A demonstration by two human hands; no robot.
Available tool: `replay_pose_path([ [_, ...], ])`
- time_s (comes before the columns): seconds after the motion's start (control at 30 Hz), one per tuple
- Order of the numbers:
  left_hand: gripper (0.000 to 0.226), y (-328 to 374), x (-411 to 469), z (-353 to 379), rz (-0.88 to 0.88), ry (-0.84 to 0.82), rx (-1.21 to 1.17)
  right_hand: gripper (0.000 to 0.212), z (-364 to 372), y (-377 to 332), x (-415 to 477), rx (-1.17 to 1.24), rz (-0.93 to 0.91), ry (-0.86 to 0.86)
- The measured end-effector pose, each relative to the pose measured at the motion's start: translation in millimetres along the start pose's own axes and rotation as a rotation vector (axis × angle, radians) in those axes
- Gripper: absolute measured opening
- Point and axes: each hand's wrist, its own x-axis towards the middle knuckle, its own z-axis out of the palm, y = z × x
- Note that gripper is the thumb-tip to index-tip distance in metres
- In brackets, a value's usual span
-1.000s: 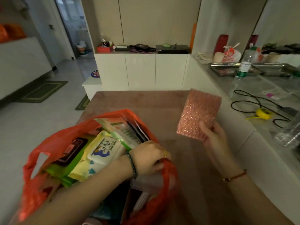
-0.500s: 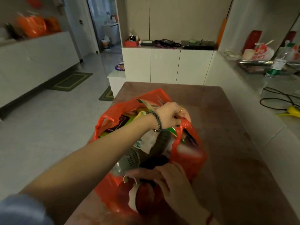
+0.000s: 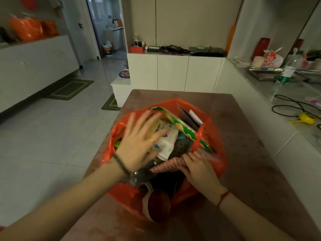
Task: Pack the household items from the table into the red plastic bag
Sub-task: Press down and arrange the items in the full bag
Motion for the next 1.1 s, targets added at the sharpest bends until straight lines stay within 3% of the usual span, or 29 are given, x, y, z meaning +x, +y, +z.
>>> replay_pose_path([
  [0.1, 0.080, -38, -38, -8, -0.437, -0.017, -0.024, 0.030, 3, 8, 5, -0.119, -0.064, -0.005],
  [0.17, 0.054, -57, -49, -17, -0.757, -0.134, -0.354, 0.031, 5, 11, 8, -0.173, -0.130, -0.015],
  [0.23, 0.012, -68, -52, -27, -0.908, -0.167, -0.766, 0.035, 3, 14, 14, -0.236, -0.219, -0.026],
  [0.33, 0.031, -72, -47, -36, -1.051, -0.190, -1.310, 0.042, -7, 20, 28, -0.345, -0.356, -0.096],
  [0.5, 0.027, -97, -26, -73, -1.056, -0.119, -1.712, 0.048, -28, 30, 52, -0.303, -0.447, -0.447],
  [0.67, 0.025, -116, 10, -89, -0.973, 0.000, -1.855, 0.055, -69, 62, 87, -0.347, -0.533, -0.537],
  [0.73, 0.025, -121, 22, -89, -0.953, 0.061, -1.910, 0.070, -90, 75, 97, -0.361, -0.477, -0.550],
  [0.8, 0.010, -123, 30, -93, -0.935, 0.120, -1.923, 0.095, -110, 86, 100, -0.377, -0.434, -0.538],
  [0.83, 0.012, -123, 36, -94, -0.931, 0.165, -1.942, 0.101, -117, 93, 98, -0.391, -0.431, -0.546],
  [0.87, 0.032, -121, 39, -96, -0.887, 0.211, -2.005, 0.102, -125, 99, 95, -0.411, -0.441, -0.559],
  [0.93, 0.051, -117, 41, -96, -0.736, 0.361, -2.121, 0.091, -141, 108, 86, -0.502, -0.481, -0.605],
  [1.0, 0.065, -104, 49, -96, -0.730, 0.294, -2.076, 0.056, -155, 113, 76, -0.618, -0.496, -0.652],
  [1.07, 0.029, -100, 53, -95, -0.612, 0.566, -2.215, 0.027, -167, 112, 72, -0.655, -0.400, -0.567],
  [1.1, 0.025, -111, 53, -93, -0.619, 0.582, -2.245, 0.033, -170, 110, 73, -0.636, -0.322, -0.477],
])
